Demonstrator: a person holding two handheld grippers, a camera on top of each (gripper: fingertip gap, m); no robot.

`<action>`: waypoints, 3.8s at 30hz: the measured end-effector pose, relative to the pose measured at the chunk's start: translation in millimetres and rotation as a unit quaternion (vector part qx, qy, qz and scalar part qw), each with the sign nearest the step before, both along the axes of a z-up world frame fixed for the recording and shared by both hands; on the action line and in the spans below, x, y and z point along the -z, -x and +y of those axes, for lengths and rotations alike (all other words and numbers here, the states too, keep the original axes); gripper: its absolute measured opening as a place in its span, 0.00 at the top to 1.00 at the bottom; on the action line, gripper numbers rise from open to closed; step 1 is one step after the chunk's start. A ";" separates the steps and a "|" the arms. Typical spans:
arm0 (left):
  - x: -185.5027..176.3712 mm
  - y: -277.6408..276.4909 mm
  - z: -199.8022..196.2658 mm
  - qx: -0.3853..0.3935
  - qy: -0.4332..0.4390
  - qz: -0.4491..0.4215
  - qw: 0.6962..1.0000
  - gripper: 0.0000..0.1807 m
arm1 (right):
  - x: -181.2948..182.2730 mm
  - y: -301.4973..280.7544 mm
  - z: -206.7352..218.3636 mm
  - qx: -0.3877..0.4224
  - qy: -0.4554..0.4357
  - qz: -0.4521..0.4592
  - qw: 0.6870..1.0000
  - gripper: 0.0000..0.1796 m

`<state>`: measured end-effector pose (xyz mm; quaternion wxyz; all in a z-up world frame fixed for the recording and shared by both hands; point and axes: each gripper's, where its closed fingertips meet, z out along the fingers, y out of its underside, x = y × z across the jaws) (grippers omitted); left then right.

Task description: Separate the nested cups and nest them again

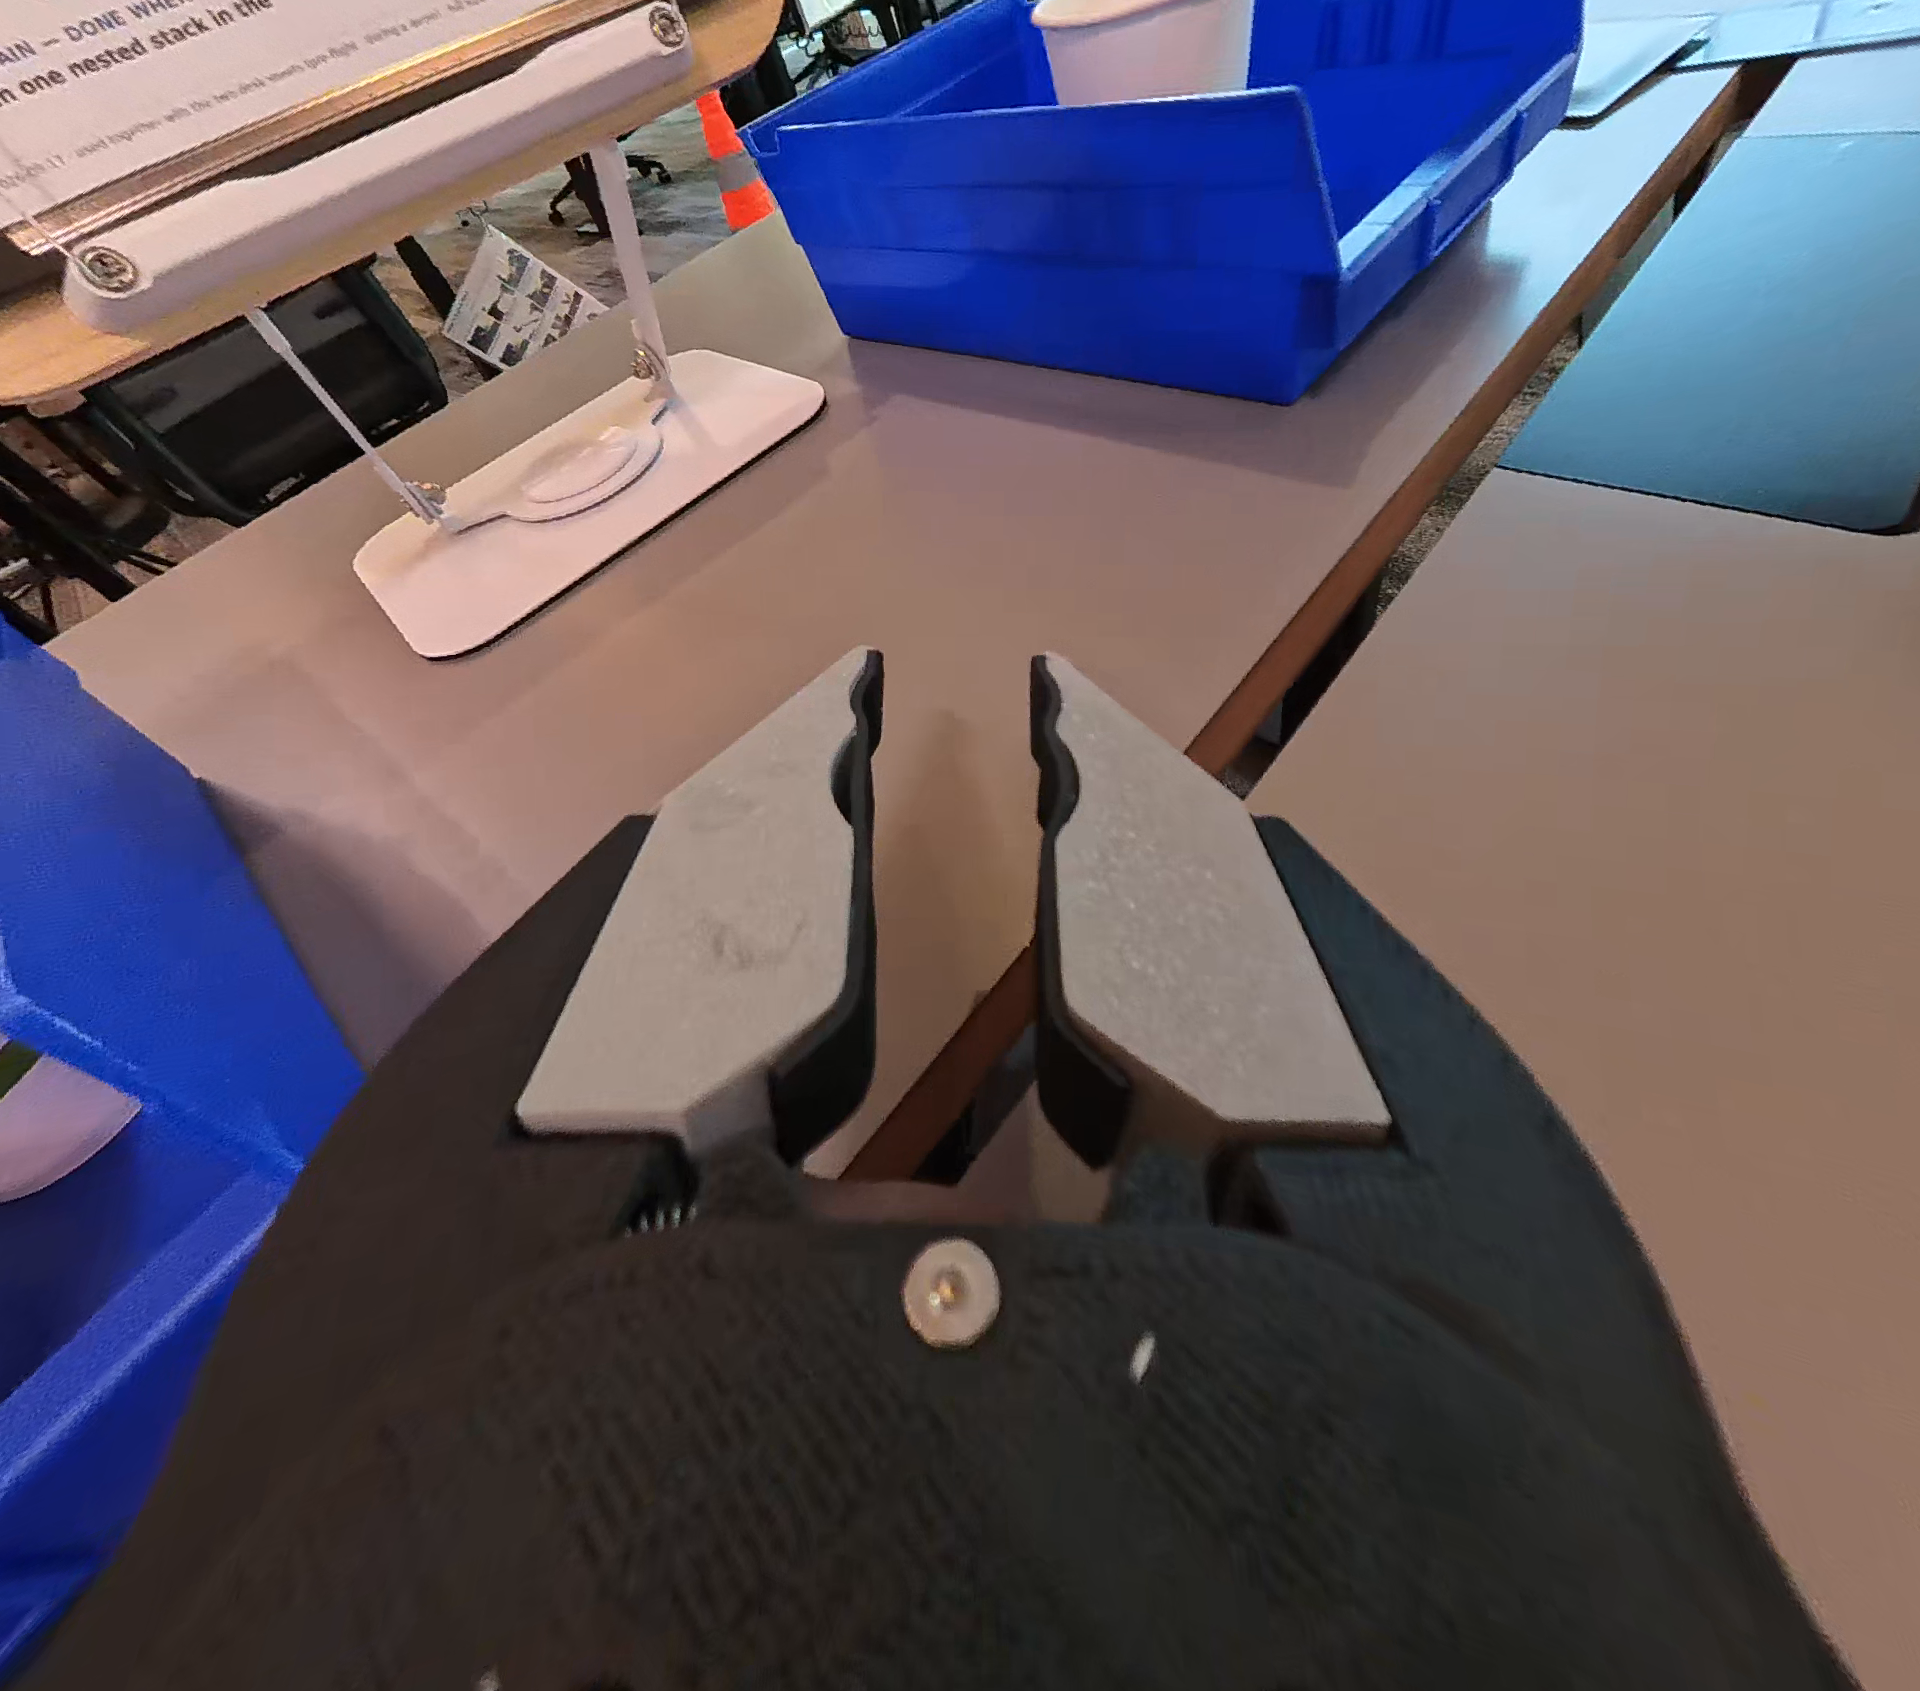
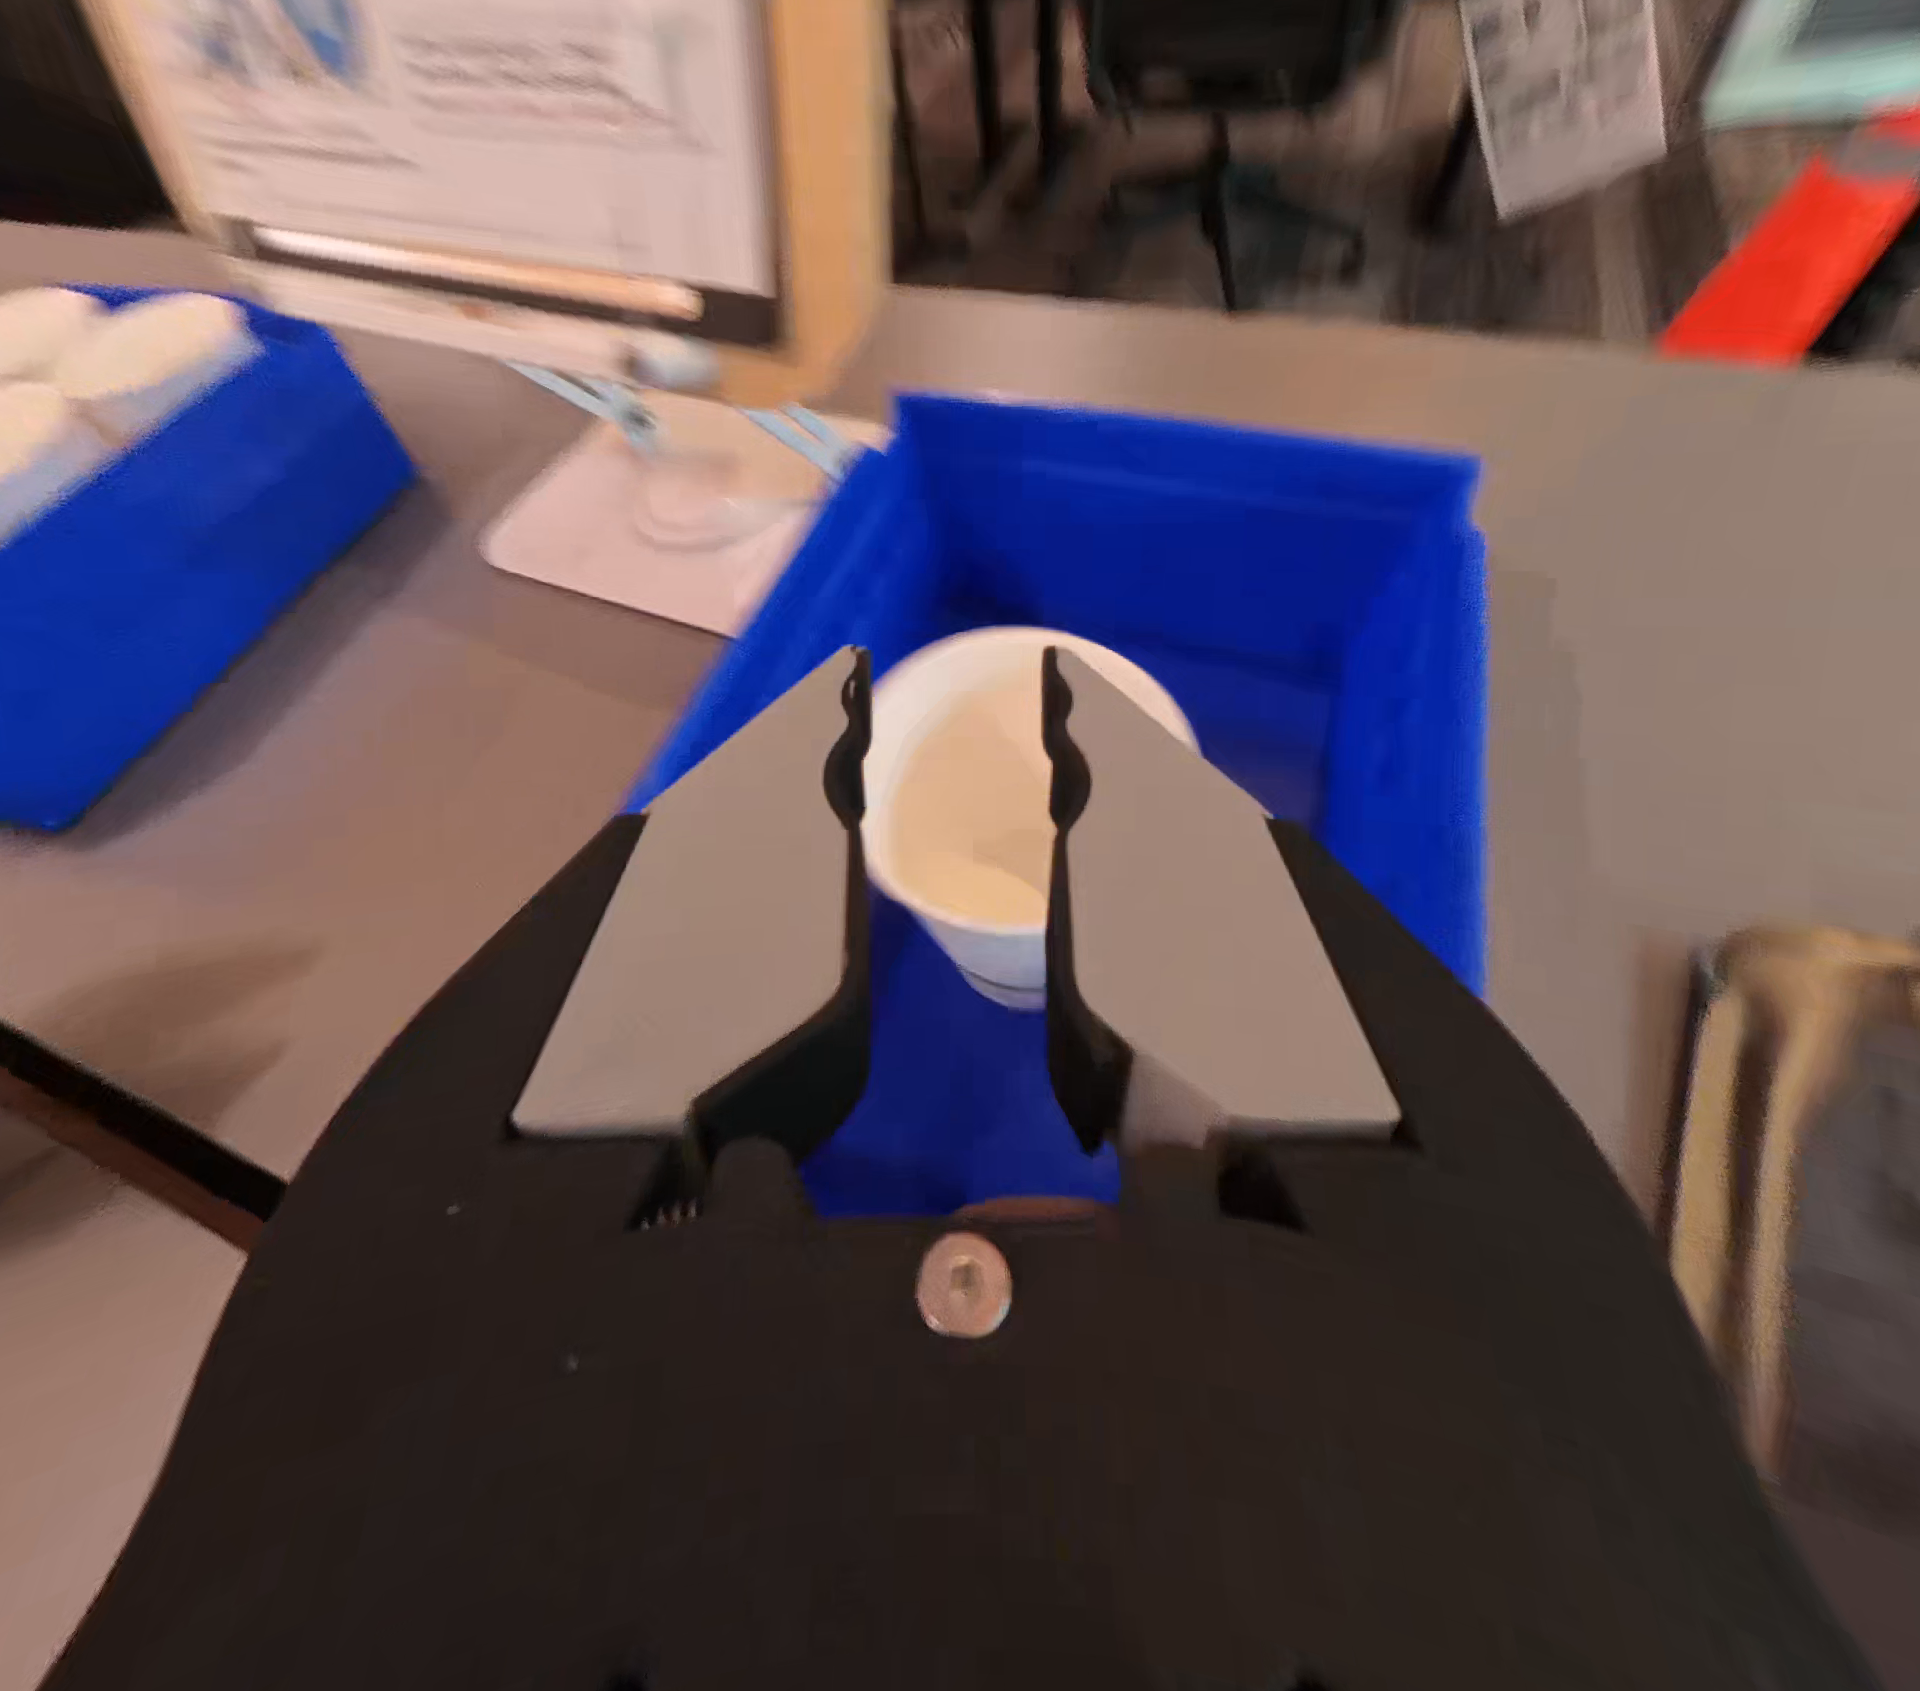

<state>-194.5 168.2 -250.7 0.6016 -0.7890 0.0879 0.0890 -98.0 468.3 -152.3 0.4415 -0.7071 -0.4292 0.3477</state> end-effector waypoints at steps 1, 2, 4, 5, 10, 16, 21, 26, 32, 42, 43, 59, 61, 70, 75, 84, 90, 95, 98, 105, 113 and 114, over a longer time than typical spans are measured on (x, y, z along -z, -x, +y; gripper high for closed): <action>-0.9 0.6 -0.4 -0.001 -0.003 -0.001 1.000 0.86 | -9.3 4.4 -20.8 -0.021 -0.020 0.025 0.999 0.84; -1.9 1.4 -0.7 -0.002 -0.006 -0.003 1.000 0.86 | -15.9 10.0 -44.8 -0.049 -0.037 0.047 0.997 0.84; -3.5 3.7 -1.7 -0.007 -0.012 -0.007 1.000 0.86 | -20.3 19.6 -90.8 -0.095 -0.061 0.082 0.990 0.89; -4.1 4.7 -2.7 -0.009 -0.014 -0.008 1.000 0.86 | -18.6 24.9 -111.2 -0.115 -0.071 0.095 0.986 0.89; -5.3 8.9 -4.0 -0.019 -0.018 -0.018 1.000 0.85 | 20.1 59.4 -195.8 -0.232 -0.078 0.092 0.965 0.83; -3.2 3.2 -1.3 -0.002 0.004 -0.034 0.999 0.81 | 48.4 93.2 -246.3 -0.324 -0.038 0.094 0.941 0.73; -7.4 12.3 -2.8 -0.002 0.000 -0.044 0.999 0.79 | 71.1 88.3 -257.0 -0.353 0.046 0.092 0.930 0.68; -13.6 13.2 -1.7 0.001 -0.020 -0.025 0.999 0.78 | 61.8 93.3 -261.4 -0.367 0.097 0.099 0.920 0.68; -9.9 10.1 0.0 0.001 -0.006 -0.052 0.999 0.74 | 81.3 95.2 -267.4 -0.366 0.075 0.072 0.925 0.67; -49.0 15.5 -30.6 -0.031 -0.037 -0.126 0.991 0.74 | 79.5 93.8 -247.8 -0.300 0.008 0.100 0.948 0.66; -53.5 21.8 -40.3 -0.047 -0.035 -0.122 0.991 0.74 | 76.5 92.1 -248.6 -0.299 0.017 0.111 0.948 0.65; -88.2 162.4 -166.0 -0.277 0.095 0.003 0.956 0.71 | 70.8 91.8 -230.2 -0.266 0.004 0.132 0.955 0.67; -75.8 168.2 -158.3 -0.273 0.128 -0.003 0.954 0.74 | 71.2 91.5 -227.4 -0.264 0.012 0.134 0.955 0.66; -12.8 224.2 -142.5 -0.300 0.273 -0.007 0.914 0.82 | 78.9 91.8 -228.1 -0.269 -0.010 0.113 0.956 0.67; -10.4 222.4 -138.3 -0.278 0.280 -0.005 0.919 1.00 | 72.9 89.9 -224.0 -0.264 -0.022 0.120 0.957 0.68; -59.5 160.8 -119.7 -0.141 0.309 0.198 0.920 1.00 | 65.5 89.6 -230.6 -0.297 -0.006 0.127 0.946 0.69; -90.0 95.1 -89.0 -0.072 0.266 0.215 0.937 1.00 | 48.6 103.9 -246.6 -0.272 -0.025 0.118 0.955 0.71; -99.7 51.4 -72.7 -0.019 0.261 0.244 0.934 1.00 | -13.3 103.3 -276.2 -0.295 -0.007 0.155 0.943 0.69; -100.0 29.1 -66.1 0.007 0.270 0.277 0.922 1.00 | -52.3 100.2 -295.1 -0.324 0.010 0.169 0.931 0.69; -81.2 -8.8 -45.3 0.046 0.284 0.326 0.900 1.00 | -29.7 119.9 -312.0 -0.343 -0.038 0.015 0.938 0.85; -62.7 -25.7 -32.0 0.031 0.252 0.320 0.913 0.97 | 8.8 115.1 -290.5 -0.311 -0.089 -0.063 0.944 1.00; -66.9 -28.8 -30.3 0.024 0.236 0.315 0.919 0.92 | 9.3 113.5 -290.3 -0.315 -0.073 -0.055 0.945 1.00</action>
